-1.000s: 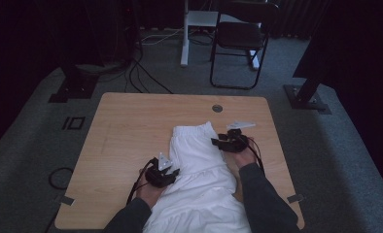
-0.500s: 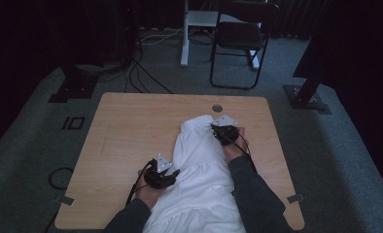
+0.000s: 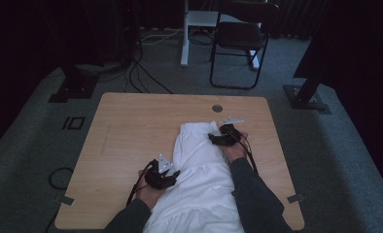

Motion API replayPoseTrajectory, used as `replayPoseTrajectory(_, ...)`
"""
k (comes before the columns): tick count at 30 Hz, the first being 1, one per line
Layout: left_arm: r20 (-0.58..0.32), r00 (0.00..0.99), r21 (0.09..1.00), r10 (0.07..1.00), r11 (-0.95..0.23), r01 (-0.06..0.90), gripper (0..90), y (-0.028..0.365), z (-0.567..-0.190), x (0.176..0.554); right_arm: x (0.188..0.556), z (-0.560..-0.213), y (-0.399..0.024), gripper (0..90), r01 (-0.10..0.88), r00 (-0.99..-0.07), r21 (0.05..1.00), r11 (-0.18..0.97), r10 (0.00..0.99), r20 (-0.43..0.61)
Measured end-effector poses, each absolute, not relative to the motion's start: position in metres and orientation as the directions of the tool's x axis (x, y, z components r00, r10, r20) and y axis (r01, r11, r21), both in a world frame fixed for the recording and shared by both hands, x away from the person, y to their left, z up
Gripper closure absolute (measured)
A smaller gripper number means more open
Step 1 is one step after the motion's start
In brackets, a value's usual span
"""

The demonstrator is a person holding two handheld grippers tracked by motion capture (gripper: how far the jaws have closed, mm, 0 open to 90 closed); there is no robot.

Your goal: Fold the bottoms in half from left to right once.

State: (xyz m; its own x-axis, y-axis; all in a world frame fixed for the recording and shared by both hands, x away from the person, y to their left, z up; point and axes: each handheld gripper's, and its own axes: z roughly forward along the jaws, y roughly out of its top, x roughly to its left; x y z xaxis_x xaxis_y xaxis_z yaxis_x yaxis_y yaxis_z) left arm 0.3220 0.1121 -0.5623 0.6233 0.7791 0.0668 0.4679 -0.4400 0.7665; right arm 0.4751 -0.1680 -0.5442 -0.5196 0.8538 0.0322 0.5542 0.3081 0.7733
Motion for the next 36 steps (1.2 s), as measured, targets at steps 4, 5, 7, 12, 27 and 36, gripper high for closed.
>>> replayPoseTrajectory(4, 0.069, 0.623, 0.762, 0.779, -0.444, 0.471, 50.0, 0.112, -0.562, 0.322, 0.483, -0.554, -0.17, 33.6, 0.608, -0.479, 0.738, 0.293, 0.876, 0.047)
replayPoseTrajectory(5, 0.064, 0.621, 0.762, 0.781, -0.44, 0.475, 50.1, 0.112, -0.562, 0.322, 0.484, -0.555, -0.171, 42.6, 0.617, -0.484, 0.732, 0.288, 0.873, 0.064)
replayPoseTrajectory(7, 0.055, 0.618, 0.761, 0.784, -0.434, 0.483, 50.4, 0.113, -0.562, 0.322, 0.481, -0.555, -0.169, 57.1, 0.614, -0.509, 0.733, 0.292, 0.856, 0.086)
replayPoseTrajectory(12, 0.057, 0.609, 0.76, 0.791, -0.43, 0.488, 51.6, 0.111, -0.563, 0.31, 0.469, -0.555, -0.162, 72.5, 0.617, -0.504, 0.734, 0.285, 0.859, 0.09)
replayPoseTrajectory(27, 0.058, 0.637, 0.827, 0.769, -0.394, 0.401, 38.6, 0.122, -0.503, 0.343, 0.428, -0.56, -0.158, 79.8, 0.595, -0.568, 0.749, 0.292, 0.812, 0.135)
replayPoseTrajectory(36, -0.113, 0.601, 0.746, 0.791, -0.332, 0.577, 30.3, 0.096, -0.537, 0.419, 0.429, -0.561, -0.16, 79.8, 0.593, -0.567, 0.754, 0.282, 0.811, 0.143)
